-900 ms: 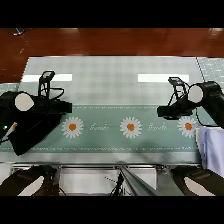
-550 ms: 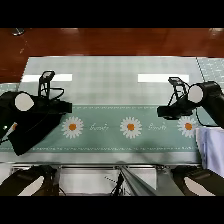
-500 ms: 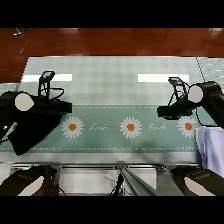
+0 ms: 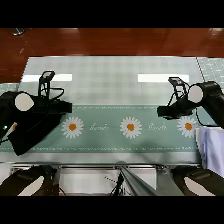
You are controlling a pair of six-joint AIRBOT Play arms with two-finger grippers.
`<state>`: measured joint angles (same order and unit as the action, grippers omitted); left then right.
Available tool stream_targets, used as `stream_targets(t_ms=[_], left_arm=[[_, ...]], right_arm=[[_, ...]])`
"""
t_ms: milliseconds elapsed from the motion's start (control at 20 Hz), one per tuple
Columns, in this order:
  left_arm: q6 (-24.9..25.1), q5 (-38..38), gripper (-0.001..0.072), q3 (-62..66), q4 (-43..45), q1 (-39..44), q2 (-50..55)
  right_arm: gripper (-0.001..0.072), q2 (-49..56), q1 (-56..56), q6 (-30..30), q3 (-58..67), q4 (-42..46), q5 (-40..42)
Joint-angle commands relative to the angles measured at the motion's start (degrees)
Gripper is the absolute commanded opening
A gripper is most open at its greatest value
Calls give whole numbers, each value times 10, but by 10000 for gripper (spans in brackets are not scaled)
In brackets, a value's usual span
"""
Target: Fold the shirts.
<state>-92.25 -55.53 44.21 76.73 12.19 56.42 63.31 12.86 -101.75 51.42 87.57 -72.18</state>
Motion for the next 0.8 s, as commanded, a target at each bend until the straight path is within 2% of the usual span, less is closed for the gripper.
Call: stream_targets(t_ms=[0,50,100,150,200,400,550,650,700,750], left_arm=[[0,31,33,0,0,0,1],[0,58,35,0,0,0,2],[0,75,95,0,1,0,3],[0,92,440,1,15,-2,4],[1,101,704,4,45,-2,4],[-1,-20,704,66,168,-35,-16],[-68,-22,704,68,277,-125,-73],[-82,-21,703,58,268,-217,-97],[-101,-21,703,41,228,-262,-97],[-94,-19,703,17,153,-298,-91]], right_arm=[[20,0,0,0,0,0,40],[20,0,0,0,0,0,50],[44,0,0,-3,0,4,62],[265,1,0,-10,0,8,67],[617,1,0,-10,0,9,66],[616,0,0,7,0,26,-6],[616,-11,0,13,0,27,-11],[615,-21,0,10,0,20,2],[615,-24,0,10,0,11,10],[616,-25,0,11,0,2,17]])
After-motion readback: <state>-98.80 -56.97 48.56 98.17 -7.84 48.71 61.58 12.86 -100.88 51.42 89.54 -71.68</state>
